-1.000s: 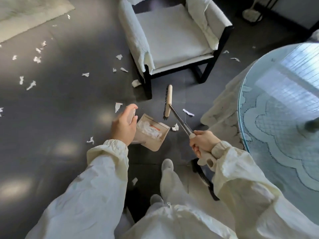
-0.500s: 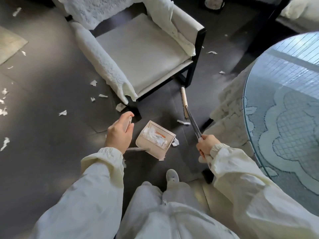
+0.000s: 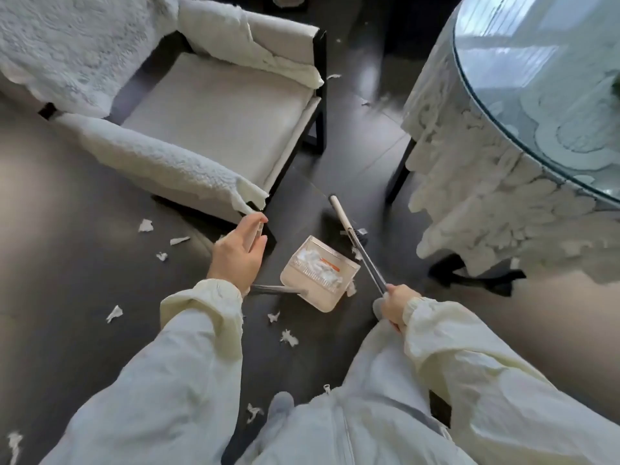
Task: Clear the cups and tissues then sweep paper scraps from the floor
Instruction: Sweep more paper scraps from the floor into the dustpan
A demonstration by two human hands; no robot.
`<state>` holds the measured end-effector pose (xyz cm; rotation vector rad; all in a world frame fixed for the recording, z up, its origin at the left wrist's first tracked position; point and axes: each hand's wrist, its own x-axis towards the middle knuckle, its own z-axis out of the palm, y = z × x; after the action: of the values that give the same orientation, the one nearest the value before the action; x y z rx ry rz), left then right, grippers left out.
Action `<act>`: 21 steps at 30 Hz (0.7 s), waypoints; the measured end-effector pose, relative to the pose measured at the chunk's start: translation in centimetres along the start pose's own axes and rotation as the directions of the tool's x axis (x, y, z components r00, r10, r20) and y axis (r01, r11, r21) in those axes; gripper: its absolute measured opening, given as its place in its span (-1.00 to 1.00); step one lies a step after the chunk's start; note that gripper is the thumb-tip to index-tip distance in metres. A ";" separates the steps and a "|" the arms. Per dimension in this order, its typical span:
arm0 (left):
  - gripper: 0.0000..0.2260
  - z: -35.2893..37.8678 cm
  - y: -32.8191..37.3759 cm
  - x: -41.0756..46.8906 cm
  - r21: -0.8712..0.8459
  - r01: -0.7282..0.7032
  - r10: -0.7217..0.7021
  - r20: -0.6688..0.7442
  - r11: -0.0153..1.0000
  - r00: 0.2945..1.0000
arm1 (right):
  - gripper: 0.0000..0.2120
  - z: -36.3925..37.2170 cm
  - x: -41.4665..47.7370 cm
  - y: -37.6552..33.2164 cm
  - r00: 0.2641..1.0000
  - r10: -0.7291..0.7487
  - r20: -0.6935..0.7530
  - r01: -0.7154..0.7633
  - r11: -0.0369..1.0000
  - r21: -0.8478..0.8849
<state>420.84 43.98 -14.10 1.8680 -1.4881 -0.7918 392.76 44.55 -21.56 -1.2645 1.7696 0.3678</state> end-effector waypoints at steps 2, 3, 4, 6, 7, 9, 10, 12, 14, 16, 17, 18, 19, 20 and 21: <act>-0.72 -1.9 -2.0 -2.0 -0.076 -0.052 0.058 0.082 0.996 0.995 | -0.57 4.6 -3.3 0.5 1.000 -0.002 0.009 0.000 0.985 0.172; -0.71 -2.6 -2.9 -3.2 -0.083 -0.080 0.088 0.101 0.993 0.991 | -0.56 6.6 -5.0 0.9 1.000 0.019 0.017 -0.022 0.971 0.240; -0.71 -3.3 -3.8 -4.4 -0.076 -0.104 0.112 0.111 0.992 0.987 | -0.55 8.7 -6.5 1.5 0.999 0.045 0.023 -0.050 0.953 0.298; -0.72 -4.7 -5.3 -6.9 -0.046 -0.149 0.154 0.135 0.988 0.979 | -0.55 12.5 -9.4 2.6 0.993 0.100 0.057 -0.114 0.924 0.365; -0.72 -5.4 -6.0 -8.1 -0.037 -0.165 0.168 0.150 0.986 0.974 | -0.57 14.1 -10.8 3.1 0.987 0.135 0.089 -0.160 0.904 0.397; -0.71 -6.9 -7.1 -10.2 -0.033 -0.164 0.167 0.182 0.986 0.969 | -0.60 17.0 -13.6 3.8 0.971 0.195 0.138 -0.237 0.848 0.473; -0.71 -7.7 -7.6 -11.3 -0.020 -0.161 0.162 0.177 0.987 0.971 | -0.58 18.2 -14.7 4.0 0.974 0.185 0.129 -0.225 0.841 0.491; -0.70 -9.2 -8.5 -13.9 0.012 -0.176 0.172 0.156 0.984 0.973 | -0.53 20.5 -16.9 4.4 0.987 0.135 0.092 -0.163 0.851 0.498; -0.69 -10.7 -9.7 -17.1 0.020 -0.198 0.193 0.136 0.980 0.972 | -0.58 23.1 -18.5 5.1 0.982 0.158 0.105 -0.189 0.817 0.545; -0.70 -12.2 -11.2 -20.8 0.055 -0.202 0.195 0.105 0.978 0.975 | -0.63 26.1 -20.4 5.7 0.975 0.184 0.124 -0.222 0.797 0.562; -0.71 -13.1 -12.0 -22.7 0.071 -0.195 0.189 0.082 0.978 0.979 | -0.62 27.7 -21.5 5.9 0.976 0.180 0.121 -0.217 0.803 0.555; -0.72 -14.0 -12.7 -24.6 0.087 -0.188 0.184 0.052 0.978 0.982 | -0.60 29.4 -22.6 6.0 0.978 0.164 0.129 -0.208 0.802 0.559; -0.73 -14.9 -13.4 -26.6 0.099 -0.185 0.184 0.019 0.978 0.983 | -0.58 31.0 -23.7 6.2 0.980 0.147 0.136 -0.198 0.805 0.560; -0.73 -15.9 -14.2 -28.5 0.106 -0.180 0.182 -0.005 0.978 0.983 | -0.57 32.5 -24.9 6.2 0.977 0.149 0.155 -0.212 0.789 0.576; -0.74 -16.8 -14.9 -30.4 0.103 -0.163 0.166 -0.029 0.981 0.986 | -0.57 33.9 -26.2 6.3 0.975 0.144 0.167 -0.215 0.787 0.579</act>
<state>437.21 78.02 -12.66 1.7930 -1.6608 -0.6116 405.87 85.83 -20.81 -0.6119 1.7183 -0.0261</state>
